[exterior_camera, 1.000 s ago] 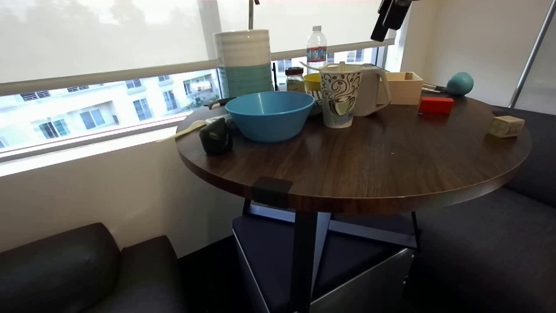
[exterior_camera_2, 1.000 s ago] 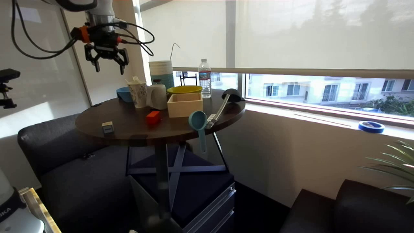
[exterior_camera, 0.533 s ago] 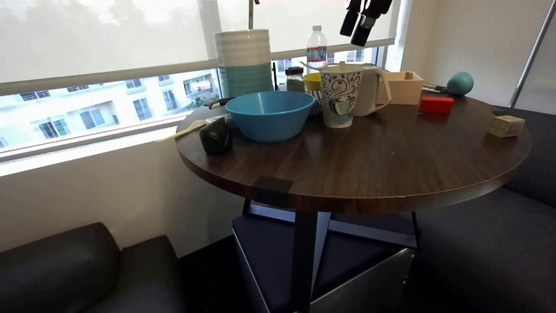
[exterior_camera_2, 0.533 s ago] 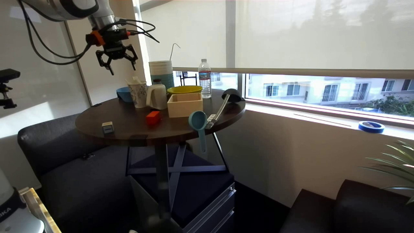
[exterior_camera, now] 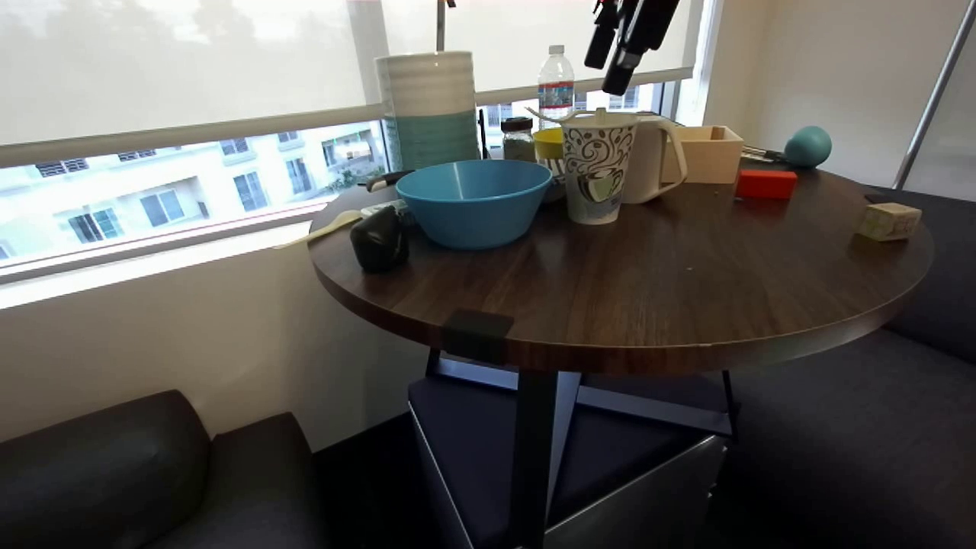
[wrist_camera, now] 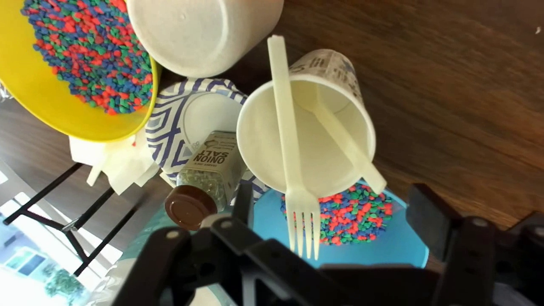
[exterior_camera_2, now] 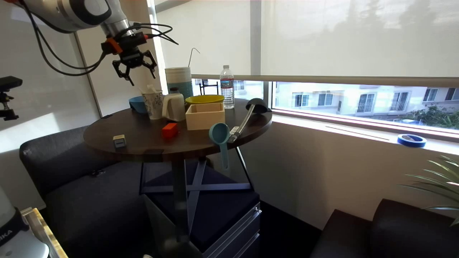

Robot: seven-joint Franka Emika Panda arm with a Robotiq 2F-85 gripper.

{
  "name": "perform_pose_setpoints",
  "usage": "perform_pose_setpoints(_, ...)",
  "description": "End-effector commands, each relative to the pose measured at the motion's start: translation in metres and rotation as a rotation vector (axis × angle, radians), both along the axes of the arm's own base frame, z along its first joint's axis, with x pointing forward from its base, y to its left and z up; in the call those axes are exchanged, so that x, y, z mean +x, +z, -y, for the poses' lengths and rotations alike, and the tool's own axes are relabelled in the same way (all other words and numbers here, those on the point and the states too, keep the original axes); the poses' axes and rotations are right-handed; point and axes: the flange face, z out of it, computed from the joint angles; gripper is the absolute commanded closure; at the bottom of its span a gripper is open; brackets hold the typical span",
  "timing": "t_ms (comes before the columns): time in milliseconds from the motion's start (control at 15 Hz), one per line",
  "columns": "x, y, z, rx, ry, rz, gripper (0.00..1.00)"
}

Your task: Lay the fork and spoon over the cup

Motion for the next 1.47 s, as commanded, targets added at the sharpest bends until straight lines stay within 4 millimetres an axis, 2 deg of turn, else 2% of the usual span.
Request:
perform_pose_setpoints(0,0.000,-0.004,-0.005,-0.009,-0.004,-0.017,0.00)
perform_pose_setpoints(467,-0.002,-0.012,-0.011,0.001,0.005,-0.063,0.03)
perform_pose_setpoints(533,-0.001,-0.013,-0.012,0.007,0.003,-0.061,0.07)
perform_pose_setpoints(600,0.000,-0.014,-0.012,0.007,0.001,-0.066,0.08)
perform_pose_setpoints(667,0.000,-0.015,-0.013,0.008,0.000,-0.067,0.16)
perform_pose_setpoints(733,0.001,-0.016,-0.012,0.007,-0.002,-0.067,0.15)
perform_pose_setpoints(867,0.002,-0.017,-0.011,0.005,-0.006,-0.070,0.24)
perform_pose_setpoints(933,0.003,-0.018,-0.011,0.004,-0.007,-0.070,0.23)
perform_pose_setpoints(1067,0.004,-0.018,-0.011,0.008,-0.011,-0.074,0.38)
perform_pose_setpoints(1200,0.004,-0.017,-0.010,0.010,-0.013,-0.071,0.48)
perform_pose_setpoints(1333,0.005,-0.016,-0.009,0.010,-0.016,-0.067,0.54)
perform_pose_setpoints(1400,0.005,-0.016,-0.009,0.012,-0.017,-0.068,0.51)
